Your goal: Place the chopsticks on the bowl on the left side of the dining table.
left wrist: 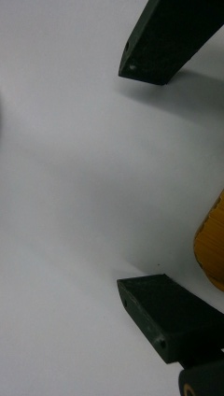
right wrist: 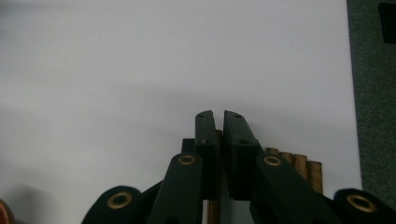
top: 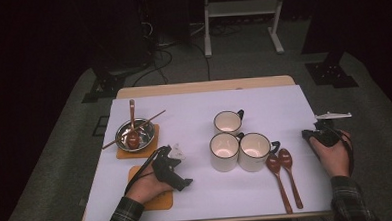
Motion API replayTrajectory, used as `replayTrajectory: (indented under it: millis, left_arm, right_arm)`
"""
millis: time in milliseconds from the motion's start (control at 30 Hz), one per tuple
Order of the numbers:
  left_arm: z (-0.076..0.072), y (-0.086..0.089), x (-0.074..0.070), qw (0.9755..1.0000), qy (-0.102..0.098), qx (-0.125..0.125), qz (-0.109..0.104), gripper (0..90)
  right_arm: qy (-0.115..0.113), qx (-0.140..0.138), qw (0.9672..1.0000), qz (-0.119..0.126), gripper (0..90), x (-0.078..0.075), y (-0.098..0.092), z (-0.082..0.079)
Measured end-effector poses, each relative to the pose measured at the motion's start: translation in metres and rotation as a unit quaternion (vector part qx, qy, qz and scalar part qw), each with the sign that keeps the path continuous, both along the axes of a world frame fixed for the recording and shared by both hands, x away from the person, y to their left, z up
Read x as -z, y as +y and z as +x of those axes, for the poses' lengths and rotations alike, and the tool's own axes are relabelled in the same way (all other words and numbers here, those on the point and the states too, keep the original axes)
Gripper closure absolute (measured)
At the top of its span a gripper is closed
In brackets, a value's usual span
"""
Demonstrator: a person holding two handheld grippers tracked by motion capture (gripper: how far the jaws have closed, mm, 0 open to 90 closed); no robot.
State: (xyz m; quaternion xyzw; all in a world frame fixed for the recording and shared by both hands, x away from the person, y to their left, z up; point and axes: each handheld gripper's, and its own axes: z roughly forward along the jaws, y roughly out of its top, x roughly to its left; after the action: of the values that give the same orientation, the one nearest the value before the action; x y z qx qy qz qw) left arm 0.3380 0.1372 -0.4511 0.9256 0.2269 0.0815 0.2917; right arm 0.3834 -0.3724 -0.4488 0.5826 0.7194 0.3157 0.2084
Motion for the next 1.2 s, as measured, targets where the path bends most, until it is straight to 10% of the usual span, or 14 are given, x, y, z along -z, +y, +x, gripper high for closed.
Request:
replayTrajectory:
  millis: [1200]
  left_arm:
    - [0.0, 0.0, 0.0, 1.0, 0.001, 0.001, 0.003, 0.8]
  right_arm:
    - [0.0, -0.053, 0.9985, 0.01, 84.6, -0.009, 0.039, 0.018]
